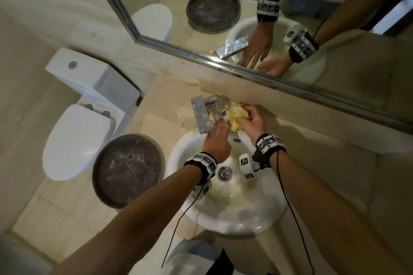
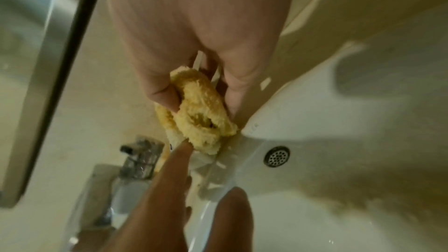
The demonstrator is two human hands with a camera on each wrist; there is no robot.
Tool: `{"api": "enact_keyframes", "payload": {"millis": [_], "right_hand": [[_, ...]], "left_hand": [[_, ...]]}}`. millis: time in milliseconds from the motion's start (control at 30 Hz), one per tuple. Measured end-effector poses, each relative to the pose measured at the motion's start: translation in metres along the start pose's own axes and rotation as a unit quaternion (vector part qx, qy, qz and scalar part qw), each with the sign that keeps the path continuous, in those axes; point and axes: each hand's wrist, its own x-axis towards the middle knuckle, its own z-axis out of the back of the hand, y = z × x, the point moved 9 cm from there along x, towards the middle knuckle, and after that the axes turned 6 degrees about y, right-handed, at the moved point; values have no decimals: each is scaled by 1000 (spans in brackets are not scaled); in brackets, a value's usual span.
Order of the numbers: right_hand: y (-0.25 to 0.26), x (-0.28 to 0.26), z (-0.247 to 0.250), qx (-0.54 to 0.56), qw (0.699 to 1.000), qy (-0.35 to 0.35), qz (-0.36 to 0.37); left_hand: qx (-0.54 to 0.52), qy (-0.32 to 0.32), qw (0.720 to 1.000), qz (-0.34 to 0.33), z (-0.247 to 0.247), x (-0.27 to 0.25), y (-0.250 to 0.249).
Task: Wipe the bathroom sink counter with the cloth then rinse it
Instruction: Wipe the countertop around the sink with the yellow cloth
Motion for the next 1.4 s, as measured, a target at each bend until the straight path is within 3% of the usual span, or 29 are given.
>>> {"api": "enact_keyframes", "payload": {"millis": [167,333,567,767,867,1033,1233,1400], "right_hand": [[-4,-39,33,189,980,-18,-55],[-14,-80,59,265,960,-3,-88],[-26,-125,65,248,964,63,-77],[-24,-159,14,216,967,115,-77],[-22,-165,-29,134,981,129,-54],[-8,-162,-93,-73,992,89,45],[3,-152,-181,-166,977,91,100],[-6,-127,-239,-252,957,93,113]], "left_hand": [[-81,-18,992,-95,6,-13,-36],[-185,-44,972,-139,18,-31,-77],[-352,-59,931,-76,19,-52,-98],[-393,-108,913,-12,15,-96,-53],[-369,-130,920,27,18,-117,-10],[-261,-127,955,59,37,-140,64],[-92,-88,992,13,74,-136,130],[-10,-38,998,-46,89,-113,165]]}}
